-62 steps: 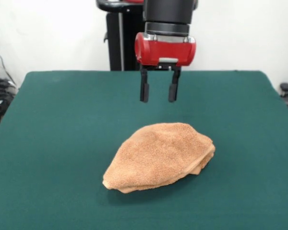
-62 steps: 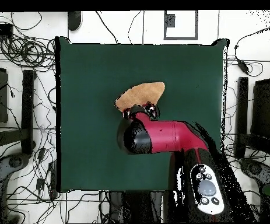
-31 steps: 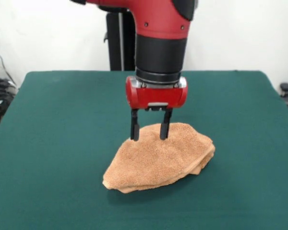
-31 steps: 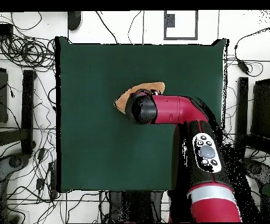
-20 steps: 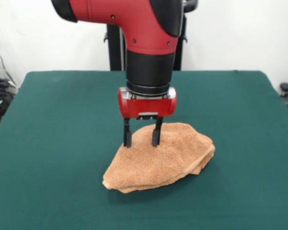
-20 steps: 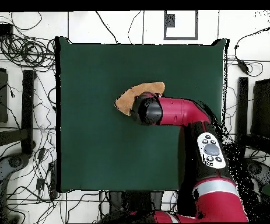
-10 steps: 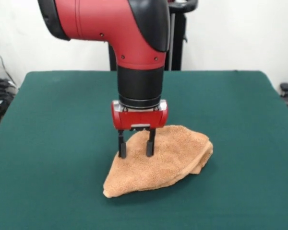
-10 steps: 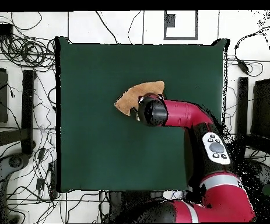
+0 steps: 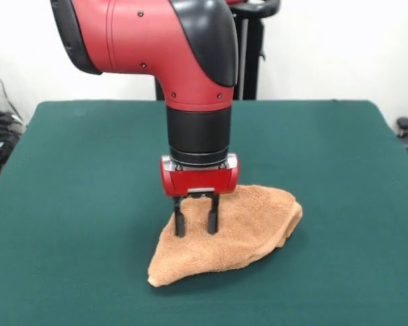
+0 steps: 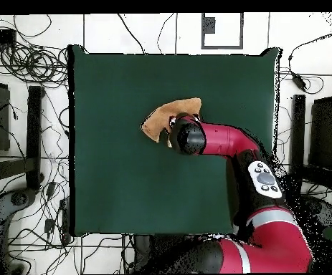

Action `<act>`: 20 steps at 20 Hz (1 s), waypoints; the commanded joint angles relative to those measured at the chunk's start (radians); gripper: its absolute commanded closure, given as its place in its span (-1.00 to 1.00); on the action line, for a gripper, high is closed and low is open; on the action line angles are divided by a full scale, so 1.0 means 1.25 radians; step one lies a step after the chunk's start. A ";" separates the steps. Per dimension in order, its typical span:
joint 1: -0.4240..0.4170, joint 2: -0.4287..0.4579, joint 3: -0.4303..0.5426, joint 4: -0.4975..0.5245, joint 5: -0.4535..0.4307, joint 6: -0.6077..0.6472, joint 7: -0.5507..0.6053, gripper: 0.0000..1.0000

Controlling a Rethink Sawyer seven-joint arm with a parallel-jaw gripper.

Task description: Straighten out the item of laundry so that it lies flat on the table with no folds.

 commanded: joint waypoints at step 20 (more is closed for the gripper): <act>0.054 -0.076 0.022 0.063 0.043 0.258 0.064 1.00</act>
